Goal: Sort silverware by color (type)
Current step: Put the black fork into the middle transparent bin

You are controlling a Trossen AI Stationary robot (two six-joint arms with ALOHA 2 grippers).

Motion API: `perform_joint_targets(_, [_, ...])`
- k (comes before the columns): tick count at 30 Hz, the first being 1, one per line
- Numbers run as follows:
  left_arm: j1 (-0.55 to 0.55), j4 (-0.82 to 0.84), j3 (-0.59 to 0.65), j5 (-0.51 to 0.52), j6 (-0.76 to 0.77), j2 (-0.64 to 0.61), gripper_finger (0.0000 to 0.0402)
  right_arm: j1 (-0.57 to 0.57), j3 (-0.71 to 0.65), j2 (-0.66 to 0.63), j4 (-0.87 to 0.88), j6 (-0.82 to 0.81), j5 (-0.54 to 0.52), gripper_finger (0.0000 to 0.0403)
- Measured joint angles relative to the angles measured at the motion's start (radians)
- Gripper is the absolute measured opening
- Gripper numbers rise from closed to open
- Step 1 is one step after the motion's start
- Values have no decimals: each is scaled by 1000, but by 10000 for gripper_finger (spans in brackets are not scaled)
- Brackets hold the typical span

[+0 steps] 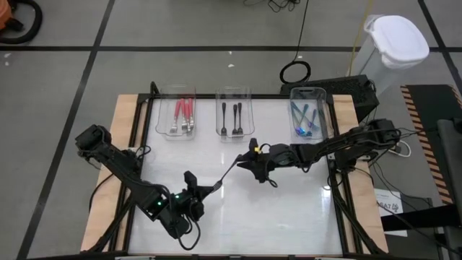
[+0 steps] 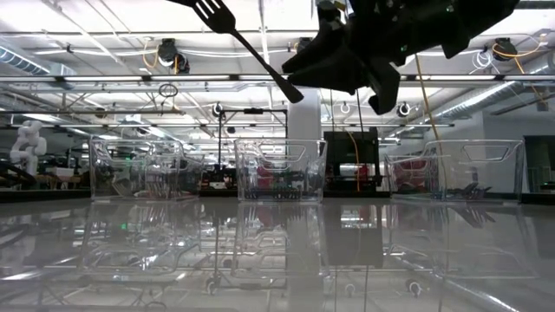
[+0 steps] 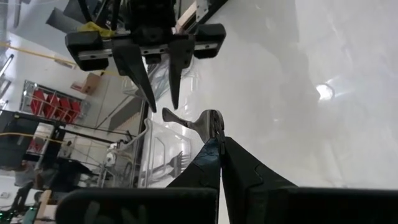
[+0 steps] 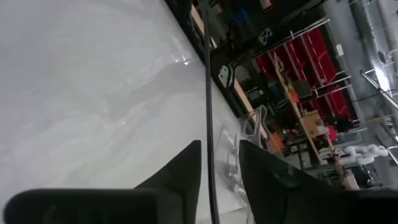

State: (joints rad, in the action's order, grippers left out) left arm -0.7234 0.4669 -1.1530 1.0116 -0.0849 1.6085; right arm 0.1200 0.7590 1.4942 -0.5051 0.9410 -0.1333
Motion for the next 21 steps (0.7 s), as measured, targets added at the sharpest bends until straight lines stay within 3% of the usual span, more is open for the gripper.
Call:
perform_joint_targets(5, [2, -13, 0, -6, 0, 0, 0, 0, 0, 8, 25, 22, 0, 80])
perform_joint_targets(14, [2, -14, 0, -6, -1, 0, 0, -2, 0, 16, 22, 42, -52, 70])
perform_joint_targets(21, [2, -18, 0, -8, 0, 0, 0, -3, 1, 16, 42, 42, -53, 8])
